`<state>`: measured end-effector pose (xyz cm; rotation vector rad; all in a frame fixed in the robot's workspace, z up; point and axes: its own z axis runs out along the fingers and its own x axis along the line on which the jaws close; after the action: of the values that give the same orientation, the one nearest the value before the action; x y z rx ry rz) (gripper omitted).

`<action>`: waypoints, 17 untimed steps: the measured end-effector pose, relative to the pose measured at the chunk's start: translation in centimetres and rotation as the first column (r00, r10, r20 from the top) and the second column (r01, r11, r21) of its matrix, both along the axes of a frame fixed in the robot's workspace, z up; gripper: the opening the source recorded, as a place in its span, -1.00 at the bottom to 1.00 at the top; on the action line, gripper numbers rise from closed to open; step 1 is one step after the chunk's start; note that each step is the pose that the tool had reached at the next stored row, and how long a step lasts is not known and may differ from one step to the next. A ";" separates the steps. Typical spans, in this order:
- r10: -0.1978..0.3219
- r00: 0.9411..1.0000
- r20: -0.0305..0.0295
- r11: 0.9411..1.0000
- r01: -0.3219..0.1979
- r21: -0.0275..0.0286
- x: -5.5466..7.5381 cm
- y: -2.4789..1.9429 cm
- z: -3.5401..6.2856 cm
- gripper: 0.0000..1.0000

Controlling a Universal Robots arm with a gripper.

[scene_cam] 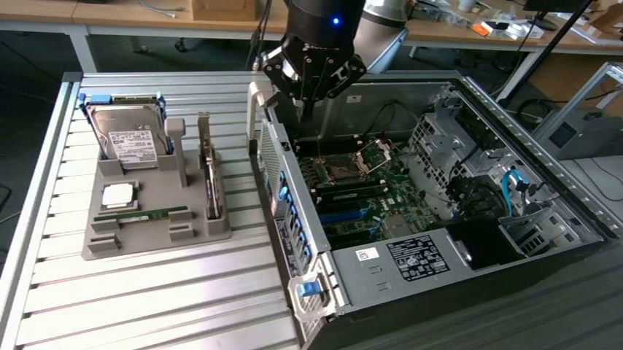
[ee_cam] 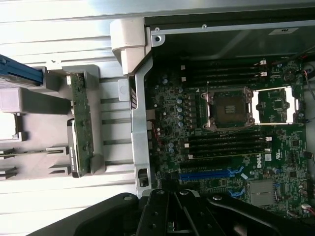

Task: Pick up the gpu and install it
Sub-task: 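Reach for the gpu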

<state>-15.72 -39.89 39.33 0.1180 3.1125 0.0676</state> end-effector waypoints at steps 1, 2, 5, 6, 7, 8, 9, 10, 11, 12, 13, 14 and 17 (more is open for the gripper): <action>0.000 1.000 0.000 1.000 0.000 0.000 0.0 0.00 0.00 -0.79; 0.000 1.000 0.000 1.000 0.000 0.000 0.0 0.00 0.00 -0.79; 0.000 1.000 0.000 1.000 0.000 0.000 -0.1 0.00 0.00 -0.79; 0.000 1.000 0.000 1.000 0.000 0.000 -0.2 0.00 0.00 -0.79; 0.000 1.000 0.000 1.000 0.000 0.000 -0.2 0.00 0.00 -0.79; 0.000 1.000 0.000 1.000 0.000 0.000 -0.2 0.00 0.00 -0.79; 0.000 1.000 0.000 1.000 0.000 0.000 -0.2 0.00 0.00 -0.79; 0.000 1.000 0.000 1.000 0.000 0.000 -0.3 0.00 0.00 -0.79; 0.000 1.000 0.000 1.000 0.000 0.000 -0.3 0.00 0.00 -0.79; 0.000 1.000 0.000 1.000 0.000 0.000 -0.3 0.00 0.00 -0.79; 0.000 1.000 0.000 1.000 0.000 0.000 -0.4 0.00 0.00 -0.79; 0.000 1.000 0.000 1.000 0.000 0.000 -0.4 0.00 0.00 -0.79; 0.000 1.000 0.000 1.000 0.000 0.000 -0.5 0.00 0.00 -0.79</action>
<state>-16.20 -39.89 39.33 0.1179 3.1125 0.0677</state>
